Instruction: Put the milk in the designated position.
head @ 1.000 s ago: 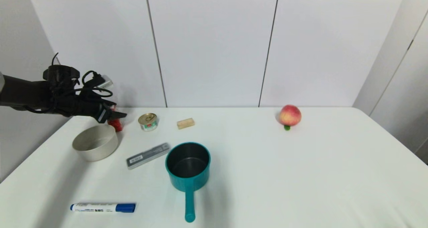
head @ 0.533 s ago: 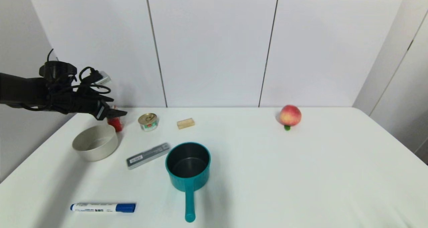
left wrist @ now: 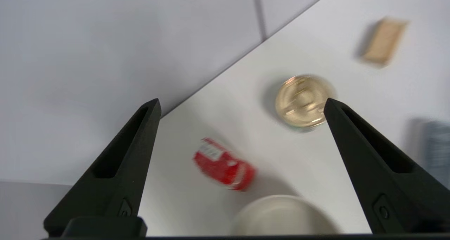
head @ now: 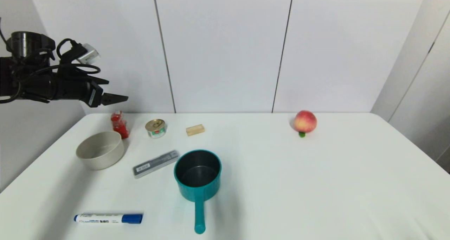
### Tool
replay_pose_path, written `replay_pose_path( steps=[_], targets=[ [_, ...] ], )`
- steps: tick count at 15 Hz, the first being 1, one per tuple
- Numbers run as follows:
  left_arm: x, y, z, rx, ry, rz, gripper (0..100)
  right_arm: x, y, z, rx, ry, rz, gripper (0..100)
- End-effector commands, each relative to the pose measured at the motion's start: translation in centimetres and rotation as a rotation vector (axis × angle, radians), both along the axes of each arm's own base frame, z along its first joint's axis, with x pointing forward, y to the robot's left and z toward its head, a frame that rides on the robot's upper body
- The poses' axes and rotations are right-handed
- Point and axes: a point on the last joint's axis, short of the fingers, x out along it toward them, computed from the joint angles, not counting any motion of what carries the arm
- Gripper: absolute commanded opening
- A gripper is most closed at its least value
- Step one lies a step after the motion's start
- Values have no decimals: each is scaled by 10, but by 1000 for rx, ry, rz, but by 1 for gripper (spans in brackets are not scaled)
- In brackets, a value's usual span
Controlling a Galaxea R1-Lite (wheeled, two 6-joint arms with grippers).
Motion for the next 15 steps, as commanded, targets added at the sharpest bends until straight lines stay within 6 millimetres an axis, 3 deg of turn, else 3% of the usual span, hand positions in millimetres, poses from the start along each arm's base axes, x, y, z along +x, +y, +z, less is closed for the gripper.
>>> replay_pose_path(
  steps=[1,4,7,11,15],
  targets=[
    [-118,-33,47,-87,-84,-15,100,0,0,0,0,1,0,100],
    [-185,-42,45,-108,-123,-6,100,0,0,0,0,1,0,100],
    [-243,-45,18,-77,-134,80,100,0,0,0,0,1,0,100],
    [-299,-50,-9,-64,-222,84,100,0,0,0,0,1,0,100],
    [-325,-52,-24,-55,-282,77,100,0,0,0,0,1,0,100]
  ],
)
